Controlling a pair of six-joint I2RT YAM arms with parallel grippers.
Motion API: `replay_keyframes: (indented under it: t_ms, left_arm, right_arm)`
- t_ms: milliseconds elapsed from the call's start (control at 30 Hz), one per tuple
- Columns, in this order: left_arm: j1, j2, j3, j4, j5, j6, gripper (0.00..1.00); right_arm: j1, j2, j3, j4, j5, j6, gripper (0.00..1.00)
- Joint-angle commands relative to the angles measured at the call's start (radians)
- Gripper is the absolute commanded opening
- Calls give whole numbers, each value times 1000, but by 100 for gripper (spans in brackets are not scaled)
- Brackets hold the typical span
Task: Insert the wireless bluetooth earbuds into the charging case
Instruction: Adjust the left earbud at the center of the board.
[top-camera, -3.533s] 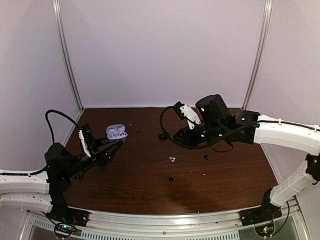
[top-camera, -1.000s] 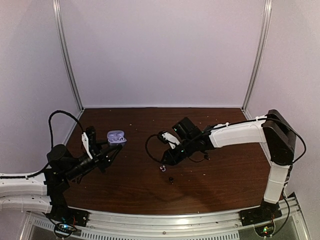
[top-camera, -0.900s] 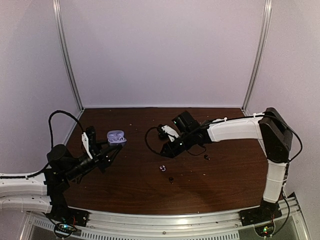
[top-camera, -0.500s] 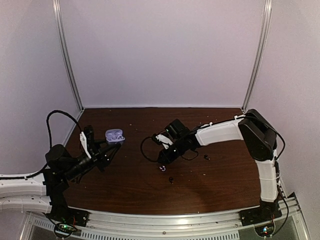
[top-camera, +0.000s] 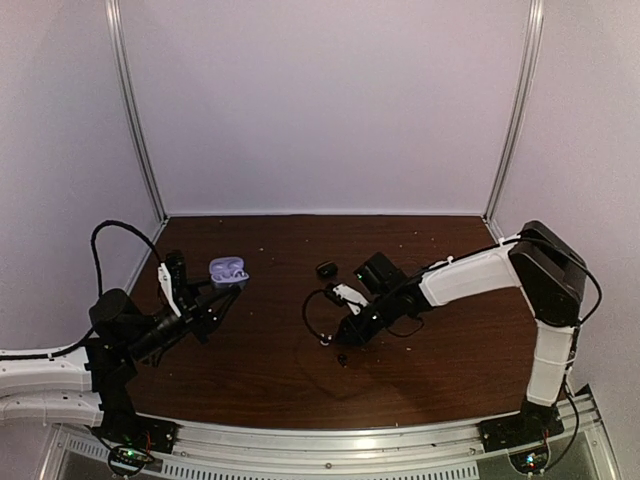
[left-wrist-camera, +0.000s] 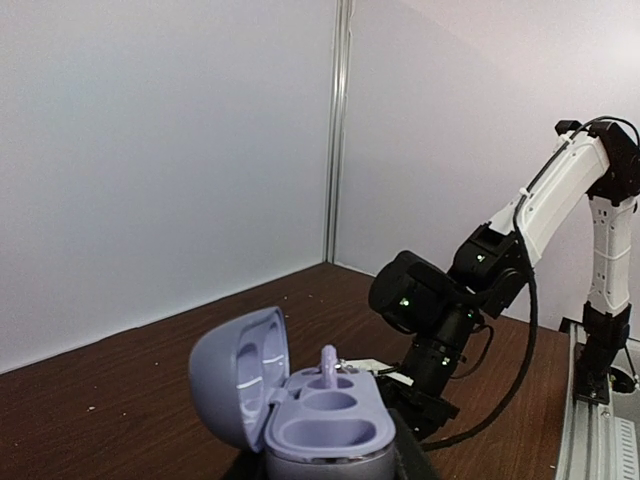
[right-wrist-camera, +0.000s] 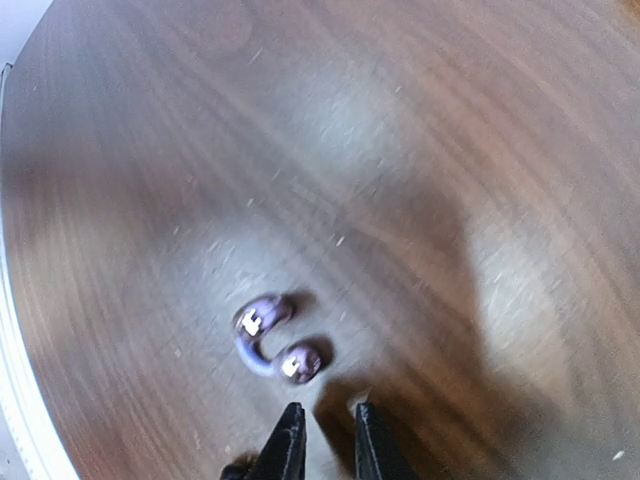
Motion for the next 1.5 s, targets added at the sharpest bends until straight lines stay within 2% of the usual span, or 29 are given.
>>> replay_keyframes:
  t_ms: [0, 100, 200, 400, 467, 833, 1200, 1467]
  left_arm:
    - [8, -4, -3, 46, -7, 11, 0]
    - [8, -4, -3, 48, -7, 10, 0]
    - [8, -11, -1, 40, -7, 8, 0]
    - [8, -16, -2, 40, -7, 7, 0]
    - [7, -15, -1, 46, -7, 6, 0]
    - [8, -19, 4, 38, -7, 8, 0]
    - [8, -26, 5, 26, -7, 9, 0]
    - [8, -19, 7, 28, -7, 14, 0]
  right_arm:
    - [23, -42, -72, -4, -27, 12, 20]
    - [23, -84, -90, 19, -5, 9, 22]
    - [29, -141, -110, 65, 25, -15, 33]
    - [107, -174, -94, 76, 150, -223, 48]
    - [126, -161, -92, 84, 180, -280, 50]
    - [169, -95, -81, 154, 276, -408, 50]
    - [161, -4, -37, 177, 272, -446, 48]
    - [133, 35, -23, 179, 247, -442, 43]
